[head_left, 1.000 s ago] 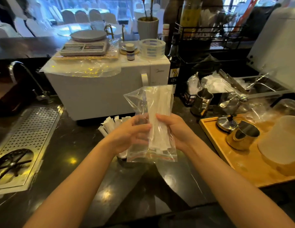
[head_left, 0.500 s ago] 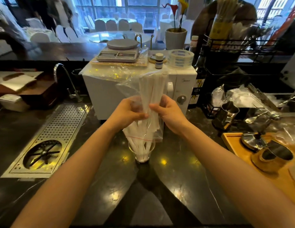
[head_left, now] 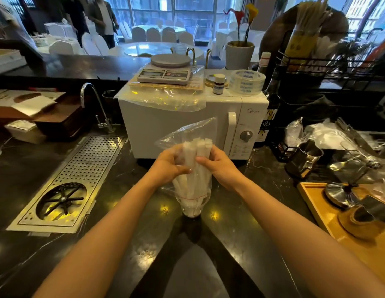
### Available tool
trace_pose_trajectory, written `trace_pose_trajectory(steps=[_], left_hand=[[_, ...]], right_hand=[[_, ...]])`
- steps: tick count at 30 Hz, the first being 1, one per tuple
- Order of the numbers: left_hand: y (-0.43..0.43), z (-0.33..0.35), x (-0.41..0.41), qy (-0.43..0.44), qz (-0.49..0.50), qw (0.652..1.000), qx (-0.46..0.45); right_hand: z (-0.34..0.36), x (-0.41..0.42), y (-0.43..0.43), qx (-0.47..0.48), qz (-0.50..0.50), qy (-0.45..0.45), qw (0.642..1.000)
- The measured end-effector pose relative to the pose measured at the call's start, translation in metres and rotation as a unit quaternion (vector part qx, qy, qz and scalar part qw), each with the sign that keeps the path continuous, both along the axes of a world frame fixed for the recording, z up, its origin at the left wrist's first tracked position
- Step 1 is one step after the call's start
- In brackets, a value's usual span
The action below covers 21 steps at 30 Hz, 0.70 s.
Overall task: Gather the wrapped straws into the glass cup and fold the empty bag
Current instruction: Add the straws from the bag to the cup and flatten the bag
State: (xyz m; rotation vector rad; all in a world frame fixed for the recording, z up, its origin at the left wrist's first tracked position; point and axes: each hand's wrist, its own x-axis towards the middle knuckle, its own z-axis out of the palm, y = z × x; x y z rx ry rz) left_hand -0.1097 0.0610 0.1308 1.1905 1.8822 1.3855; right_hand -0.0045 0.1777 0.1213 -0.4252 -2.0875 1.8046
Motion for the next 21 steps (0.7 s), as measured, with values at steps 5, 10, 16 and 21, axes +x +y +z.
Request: trace_pose_trajectory(steps=[5, 10, 16, 21], left_hand=[[0.000, 0.001, 0.001, 0.037, 0.008, 0.999, -0.014], [0.000, 0.005, -0.004, 0.005, 0.001, 1.000, 0.010], [0.001, 0.021, -0.014, -0.033, 0.029, 0.997, 0.058], [0.004, 0.039, -0.020, -0.045, 0.058, 0.990, 0.124]], right_hand=[[-0.001, 0.001, 0.003, 0.036, 0.007, -0.010, 0.999], [0.003, 0.002, 0.007, 0.026, -0.003, -0.004, 1.000], [0.018, -0.001, 0.015, 0.006, -0.037, 0.036, 0.999], [0.034, -0.004, 0.020, -0.024, -0.067, 0.090, 0.993]])
